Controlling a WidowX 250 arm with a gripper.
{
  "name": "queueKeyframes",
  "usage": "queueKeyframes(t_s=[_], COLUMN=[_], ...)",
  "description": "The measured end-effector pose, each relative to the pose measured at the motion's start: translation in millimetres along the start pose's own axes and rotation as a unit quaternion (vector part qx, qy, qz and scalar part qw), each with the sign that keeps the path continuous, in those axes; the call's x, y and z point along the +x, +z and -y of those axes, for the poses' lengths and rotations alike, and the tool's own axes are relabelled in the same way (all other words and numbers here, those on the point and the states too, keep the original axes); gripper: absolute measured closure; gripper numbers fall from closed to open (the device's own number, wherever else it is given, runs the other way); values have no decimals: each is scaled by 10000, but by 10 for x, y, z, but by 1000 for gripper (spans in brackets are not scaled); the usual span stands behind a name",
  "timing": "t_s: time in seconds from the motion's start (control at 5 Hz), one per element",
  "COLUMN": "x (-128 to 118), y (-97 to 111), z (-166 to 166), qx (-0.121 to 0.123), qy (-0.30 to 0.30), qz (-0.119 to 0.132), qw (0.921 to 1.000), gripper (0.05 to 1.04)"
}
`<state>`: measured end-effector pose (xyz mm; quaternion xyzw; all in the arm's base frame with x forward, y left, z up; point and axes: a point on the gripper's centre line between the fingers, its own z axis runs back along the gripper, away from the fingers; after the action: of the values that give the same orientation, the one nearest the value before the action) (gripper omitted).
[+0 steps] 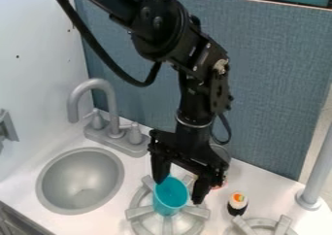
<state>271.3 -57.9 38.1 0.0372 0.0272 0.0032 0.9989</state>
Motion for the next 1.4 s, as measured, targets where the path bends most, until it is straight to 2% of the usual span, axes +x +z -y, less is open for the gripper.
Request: queueKeyframes(t_s=[0.2, 0.4, 0.6, 0.8, 1.0, 1.4], x=[-25, 103, 315, 481, 560, 568], y=[-65, -320, -513, -676, -739, -991], z=[-3, 2, -113, -165, -202, -180], qx=[31, 139, 150, 301, 487, 545], qy=[-7, -470, -477, -535, -596, -539], qz=[-119, -145, -36, -134, -240, -734], qw=[9999, 9987, 9987, 9980, 9967, 9943], gripper=[82, 82, 82, 82, 82, 82])
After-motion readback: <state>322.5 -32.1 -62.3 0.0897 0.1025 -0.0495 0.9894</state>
